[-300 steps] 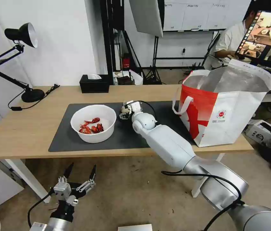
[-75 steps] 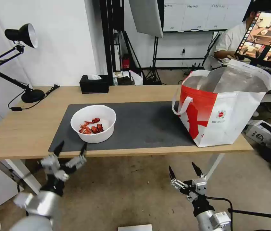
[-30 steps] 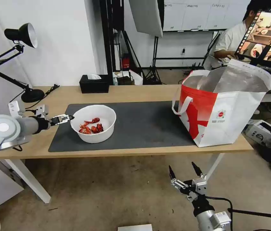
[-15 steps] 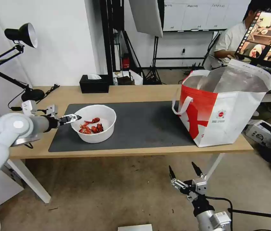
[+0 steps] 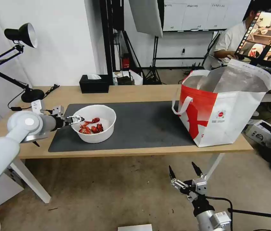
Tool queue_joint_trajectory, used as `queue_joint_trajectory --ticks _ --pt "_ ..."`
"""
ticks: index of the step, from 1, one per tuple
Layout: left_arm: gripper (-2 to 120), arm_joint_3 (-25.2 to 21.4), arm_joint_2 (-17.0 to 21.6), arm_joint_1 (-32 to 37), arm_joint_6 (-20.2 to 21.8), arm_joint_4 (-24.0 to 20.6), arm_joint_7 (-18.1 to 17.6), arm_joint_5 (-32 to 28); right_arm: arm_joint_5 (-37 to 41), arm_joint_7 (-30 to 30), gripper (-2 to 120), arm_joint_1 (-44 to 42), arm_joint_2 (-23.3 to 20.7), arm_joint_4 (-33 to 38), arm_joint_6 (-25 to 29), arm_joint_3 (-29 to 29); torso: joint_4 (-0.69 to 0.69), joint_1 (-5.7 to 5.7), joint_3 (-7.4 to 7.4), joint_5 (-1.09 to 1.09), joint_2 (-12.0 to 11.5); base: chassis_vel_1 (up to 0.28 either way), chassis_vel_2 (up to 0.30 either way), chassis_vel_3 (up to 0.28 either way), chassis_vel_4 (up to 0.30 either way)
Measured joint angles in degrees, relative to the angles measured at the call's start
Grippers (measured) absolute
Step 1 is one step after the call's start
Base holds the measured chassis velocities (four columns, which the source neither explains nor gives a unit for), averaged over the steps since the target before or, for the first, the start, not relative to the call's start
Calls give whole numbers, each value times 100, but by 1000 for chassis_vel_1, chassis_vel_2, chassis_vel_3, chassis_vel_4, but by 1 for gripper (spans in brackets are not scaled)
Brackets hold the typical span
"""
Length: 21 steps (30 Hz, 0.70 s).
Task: Pick up the trash from the table and place it into the takeout bag.
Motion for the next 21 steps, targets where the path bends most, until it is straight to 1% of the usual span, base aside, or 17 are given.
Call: queue_joint_trajectory --ticks 2,3,4,5,6,10,11,13,14,16,17,19,20,21 --pt "65 15 20 -7 -1 2 3 -19 0 0 100 0 0 0 0 0 0 0 0 -1 0 0 0 0 0" --pt "65 15 20 -7 -1 2 3 -19 0 0 100 0 0 0 0 0 0 0 0 -1 0 0 0 0 0" --pt "62 20 42 -7 -1 -9 17 -24 0 0 100 0 0 0 0 0 0 0 0 -1 0 0 0 0 0" --pt "55 30 68 -6 -2 -26 31 -28 0 0 100 0 0 0 0 0 0 0 0 0 0 0 0 0 0" --pt "55 30 68 -6 -2 -26 31 -28 0 0 100 0 0 0 0 0 0 0 0 0 0 0 0 0 0" --pt "35 61 92 -10 -2 -30 46 -32 0 0 100 0 0 0 0 0 0 -1 0 -1 0 0 0 0 0" --pt "35 61 92 -10 -2 -30 46 -32 0 0 100 0 0 0 0 0 0 -1 0 -1 0 0 0 0 0" --pt "24 61 100 -10 -2 -26 52 -37 0 0 100 0 0 0 0 0 0 -1 0 0 0 0 0 0 0" --pt "24 61 100 -10 -2 -26 52 -37 0 0 100 0 0 0 0 0 0 -1 0 0 0 0 0 0 0" --pt "14 51 102 -9 -2 -30 56 -48 0 0 100 0 0 0 0 0 0 0 0 -1 0 0 0 0 0" --pt "14 51 102 -9 -2 -30 56 -48 0 0 100 0 0 0 0 0 0 0 0 -1 0 0 0 0 0" --pt "4 15 94 4 -3 -74 61 -49 0 0 100 0 0 0 0 0 0 -1 0 0 0 0 0 0 0" --pt "4 15 94 4 -3 -74 61 -49 0 0 100 0 0 0 0 0 0 -1 0 0 0 0 0 0 0" --pt "0 -2 89 15 -3 -101 62 -51 0 0 100 0 0 0 0 0 0 -1 0 0 0 0 0 0 0"
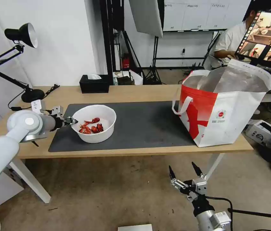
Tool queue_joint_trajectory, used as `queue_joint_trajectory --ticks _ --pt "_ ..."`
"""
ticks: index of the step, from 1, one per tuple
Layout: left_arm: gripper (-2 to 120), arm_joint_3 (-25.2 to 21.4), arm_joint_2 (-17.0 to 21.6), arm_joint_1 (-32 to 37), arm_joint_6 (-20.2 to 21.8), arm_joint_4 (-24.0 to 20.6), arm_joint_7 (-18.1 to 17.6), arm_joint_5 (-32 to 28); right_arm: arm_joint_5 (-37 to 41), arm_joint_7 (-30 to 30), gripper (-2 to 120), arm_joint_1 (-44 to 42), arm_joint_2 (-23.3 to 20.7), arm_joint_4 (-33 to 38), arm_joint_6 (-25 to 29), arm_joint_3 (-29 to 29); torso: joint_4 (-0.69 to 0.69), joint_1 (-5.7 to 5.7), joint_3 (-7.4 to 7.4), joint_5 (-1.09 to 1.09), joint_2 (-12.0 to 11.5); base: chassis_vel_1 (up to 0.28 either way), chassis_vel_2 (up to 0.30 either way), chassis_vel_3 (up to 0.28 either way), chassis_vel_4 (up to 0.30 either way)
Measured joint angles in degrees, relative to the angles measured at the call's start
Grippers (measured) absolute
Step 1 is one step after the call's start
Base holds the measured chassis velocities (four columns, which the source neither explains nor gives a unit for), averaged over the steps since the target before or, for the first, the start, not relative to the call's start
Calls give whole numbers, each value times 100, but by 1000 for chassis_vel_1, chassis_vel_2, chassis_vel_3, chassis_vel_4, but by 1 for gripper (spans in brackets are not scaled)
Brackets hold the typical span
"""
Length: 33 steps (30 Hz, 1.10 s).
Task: Pick up the trash from the table and place it into the takeout bag.
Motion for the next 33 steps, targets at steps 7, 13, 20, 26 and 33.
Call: queue_joint_trajectory --ticks 7,13,20,26,33 --pt "0 -61 -7 -9 0 -70 -31 12 0 0 100 0 0 0 0 0 0 0 0 -1 0 0 0 0 0" --pt "0 -83 -46 -131 -408 -226 -39 130 0 0 100 0 0 0 0 0 1 0 0 0 0 0 0 0 0" --pt "0 112 -179 -670 -996 -524 -100 199 0 0 100 0 0 0 0 0 0 0 0 0 0 0 0 0 0" --pt "0 486 -263 -1253 -1141 -582 -175 176 0 0 100 0 0 0 0 0 0 0 0 1 0 0 0 0 0" --pt "0 1067 -573 -1913 -1362 -701 -502 168 0 0 100 1 0 0 0 0 0 0 1 1 0 0 0 0 0"
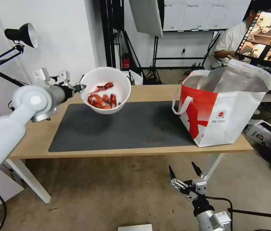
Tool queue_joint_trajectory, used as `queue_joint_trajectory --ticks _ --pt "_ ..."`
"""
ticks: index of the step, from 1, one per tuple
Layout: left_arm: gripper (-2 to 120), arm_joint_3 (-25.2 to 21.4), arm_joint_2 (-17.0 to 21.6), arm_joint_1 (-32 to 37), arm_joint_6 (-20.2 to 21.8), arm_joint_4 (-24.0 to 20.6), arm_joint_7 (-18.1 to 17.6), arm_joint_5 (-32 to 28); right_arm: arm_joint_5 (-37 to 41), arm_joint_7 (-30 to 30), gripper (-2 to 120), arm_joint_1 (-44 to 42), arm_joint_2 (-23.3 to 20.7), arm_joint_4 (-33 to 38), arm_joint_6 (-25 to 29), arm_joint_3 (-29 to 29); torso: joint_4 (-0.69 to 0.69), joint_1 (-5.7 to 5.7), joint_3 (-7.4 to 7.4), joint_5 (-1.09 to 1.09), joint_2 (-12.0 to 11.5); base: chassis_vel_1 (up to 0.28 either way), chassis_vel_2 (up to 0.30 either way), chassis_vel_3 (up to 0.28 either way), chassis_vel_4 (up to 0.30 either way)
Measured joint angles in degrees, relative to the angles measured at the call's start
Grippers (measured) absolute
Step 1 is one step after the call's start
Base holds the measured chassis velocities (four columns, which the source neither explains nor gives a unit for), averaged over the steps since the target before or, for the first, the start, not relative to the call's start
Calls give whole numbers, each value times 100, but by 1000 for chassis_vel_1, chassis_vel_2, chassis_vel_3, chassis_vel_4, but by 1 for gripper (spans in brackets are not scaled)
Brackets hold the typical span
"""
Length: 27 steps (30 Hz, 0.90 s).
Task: Pick up the trash from the table and place it into the takeout bag.
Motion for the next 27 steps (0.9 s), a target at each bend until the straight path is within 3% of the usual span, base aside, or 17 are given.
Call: queue_joint_trajectory --ticks 7,13,17,27 --pt "0 724 -733 -934 -175 101 -152 -7 0 -1 100 0 0 0 0 -1 0 0 0 -1 -1 0 0 0 0" --pt "0 1231 -1636 -1870 -176 684 -263 -29 0 1 100 0 0 0 0 0 0 0 0 2 0 0 0 0 0" --pt "0 1344 -1970 -2110 -172 924 -292 -31 0 0 100 -1 0 0 0 0 0 0 0 0 0 0 0 0 0" --pt "0 1871 -3608 -2753 -203 2182 -340 220 0 1 100 0 0 0 0 0 -1 1 0 1 0 0 0 0 0"
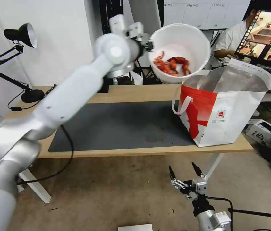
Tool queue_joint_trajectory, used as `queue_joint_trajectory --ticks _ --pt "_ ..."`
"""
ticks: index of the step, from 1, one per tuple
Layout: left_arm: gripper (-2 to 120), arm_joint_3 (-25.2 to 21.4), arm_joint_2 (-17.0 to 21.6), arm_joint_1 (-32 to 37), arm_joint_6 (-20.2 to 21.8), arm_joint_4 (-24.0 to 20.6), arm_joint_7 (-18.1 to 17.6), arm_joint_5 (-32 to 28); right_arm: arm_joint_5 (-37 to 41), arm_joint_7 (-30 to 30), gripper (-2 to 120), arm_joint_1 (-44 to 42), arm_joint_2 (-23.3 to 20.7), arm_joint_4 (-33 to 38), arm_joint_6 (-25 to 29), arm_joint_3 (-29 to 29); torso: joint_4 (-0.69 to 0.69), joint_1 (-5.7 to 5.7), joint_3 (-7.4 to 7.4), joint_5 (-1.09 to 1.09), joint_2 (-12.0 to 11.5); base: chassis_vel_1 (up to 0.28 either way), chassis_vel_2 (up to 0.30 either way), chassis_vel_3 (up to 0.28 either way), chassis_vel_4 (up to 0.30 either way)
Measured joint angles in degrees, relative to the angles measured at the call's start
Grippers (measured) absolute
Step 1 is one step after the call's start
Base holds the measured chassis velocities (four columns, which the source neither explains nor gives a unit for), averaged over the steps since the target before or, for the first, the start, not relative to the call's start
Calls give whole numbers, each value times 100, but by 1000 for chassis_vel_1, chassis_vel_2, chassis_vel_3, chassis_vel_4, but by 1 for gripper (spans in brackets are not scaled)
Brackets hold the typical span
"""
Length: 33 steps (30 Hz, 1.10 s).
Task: Pick up the trash from the table and place it into the takeout bag.
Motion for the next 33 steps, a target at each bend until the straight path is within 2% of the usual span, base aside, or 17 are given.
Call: queue_joint_trajectory --ticks 1,2,4,5,7,11,13,16,19,20,22,27,33 --pt "0 26 -180 -30 -7 133 -29 48 0 0 100 -1 0 0 0 0 0 0 0 0 0 0 0 0 0" --pt "0 26 -180 -30 -7 133 -29 48 0 0 100 -1 0 0 0 0 0 0 0 0 0 0 0 0 0" --pt "0 33 -579 -112 -21 459 -80 116 0 0 100 0 0 0 0 0 0 0 0 0 0 0 0 0 0" --pt "0 33 -579 -112 -21 459 -80 116 0 0 100 0 0 0 0 0 0 0 0 0 0 0 0 0 0" --pt "0 40 -1002 -210 -52 856 -86 257 0 0 100 0 0 0 0 0 0 0 0 0 0 0 0 0 0" --pt "0 105 -1268 -251 -148 1144 -68 574 0 0 100 0 0 0 0 0 -1 0 -1 0 0 0 0 0 0" --pt "0 281 -1372 -226 -326 1261 46 1023 0 0 100 0 0 0 0 0 0 0 -1 0 0 0 0 0 0" --pt "0 451 -1380 -147 -487 1244 233 1416 0 0 100 -1 0 0 0 0 2 0 0 -1 0 0 0 0 0" --pt "0 769 -1336 -26 -889 1165 654 2071 0 0 100 0 0 -1 0 0 2 0 0 -2 0 0 0 0 0" --pt "0 769 -1336 -26 -889 1165 654 2071 0 0 100 0 0 -1 0 0 2 0 0 -2 0 0 0 0 0" --pt "0 945 -1232 8 -1007 1031 949 2226 0 0 100 0 0 -1 0 0 1 0 -1 -2 0 0 0 0 0" --pt "0 1078 -1114 30 -954 874 1206 2194 0 0 100 0 0 0 0 0 2 -1 0 -2 0 0 0 0 0" --pt "0 1115 -1100 34 -819 875 1248 2084 0 0 100 0 0 0 0 0 1 -1 0 -2 0 0 0 0 0"
